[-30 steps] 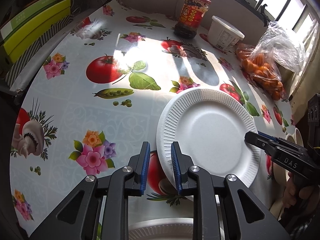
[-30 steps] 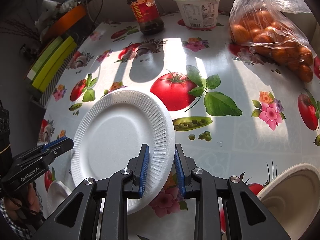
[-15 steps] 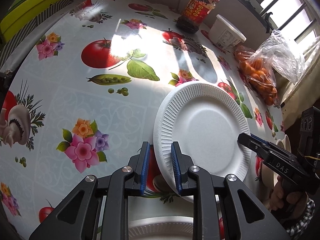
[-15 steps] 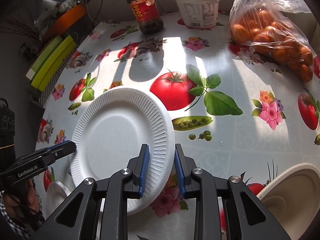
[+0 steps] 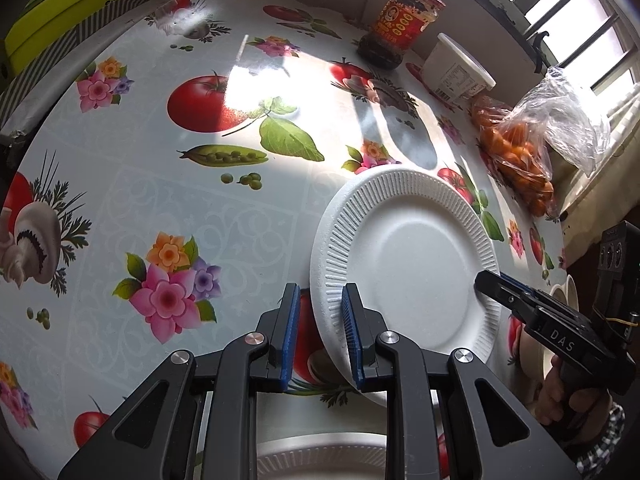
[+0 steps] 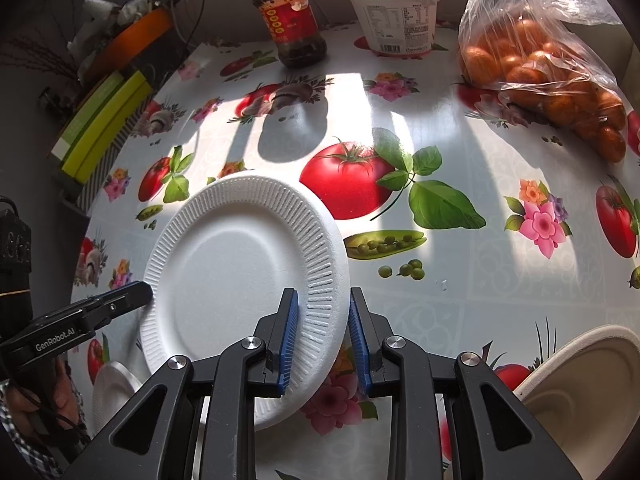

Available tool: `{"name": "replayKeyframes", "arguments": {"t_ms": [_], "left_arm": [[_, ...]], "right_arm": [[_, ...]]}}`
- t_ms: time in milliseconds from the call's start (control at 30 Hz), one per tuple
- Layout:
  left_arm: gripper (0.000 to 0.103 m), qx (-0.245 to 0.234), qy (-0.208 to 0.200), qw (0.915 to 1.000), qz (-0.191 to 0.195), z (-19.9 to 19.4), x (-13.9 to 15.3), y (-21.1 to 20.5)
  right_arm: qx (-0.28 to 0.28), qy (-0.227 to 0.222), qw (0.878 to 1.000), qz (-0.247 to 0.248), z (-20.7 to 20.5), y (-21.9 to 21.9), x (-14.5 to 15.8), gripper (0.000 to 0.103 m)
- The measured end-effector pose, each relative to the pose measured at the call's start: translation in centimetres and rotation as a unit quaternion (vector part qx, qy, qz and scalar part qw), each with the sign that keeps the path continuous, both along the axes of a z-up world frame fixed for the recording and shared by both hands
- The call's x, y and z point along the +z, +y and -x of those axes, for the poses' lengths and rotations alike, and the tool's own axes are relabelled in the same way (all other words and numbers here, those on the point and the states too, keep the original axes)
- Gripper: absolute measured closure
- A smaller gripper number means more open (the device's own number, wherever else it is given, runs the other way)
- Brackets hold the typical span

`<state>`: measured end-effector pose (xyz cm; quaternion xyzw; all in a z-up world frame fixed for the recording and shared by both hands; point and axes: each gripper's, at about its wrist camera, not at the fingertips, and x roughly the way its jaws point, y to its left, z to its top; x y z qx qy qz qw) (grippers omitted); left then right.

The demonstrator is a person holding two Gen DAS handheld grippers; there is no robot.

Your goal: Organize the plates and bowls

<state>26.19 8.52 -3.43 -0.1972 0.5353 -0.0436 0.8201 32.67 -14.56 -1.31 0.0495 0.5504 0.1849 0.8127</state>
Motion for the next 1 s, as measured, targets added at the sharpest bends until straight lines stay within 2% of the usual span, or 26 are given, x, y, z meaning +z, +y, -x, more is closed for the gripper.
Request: {"name": "replayKeyframes", "arguments": {"t_ms": [67, 533, 1000], "left_arm": [[0.086, -0.002, -0.003, 1.0, -0.002, 0.1, 0.1, -0.2], [0.088, 0.003, -0.011, 0.9999, -0.011, 0.6, 0.8, 0.0], [0.088, 0.006, -0.031, 0.9995, -0.009, 2.4, 2.7, 0.5]], "right_arm": [[0.0, 0.0, 1.0, 0.0, 0.0, 0.0, 0.0, 0.078], [-0.002, 0.001, 1.0, -0.001, 0.2, 0.1, 0.0, 0.078], [0.001, -0.014, 1.0, -0.008, 2.2, 0.4, 2.0, 0.078]]}}
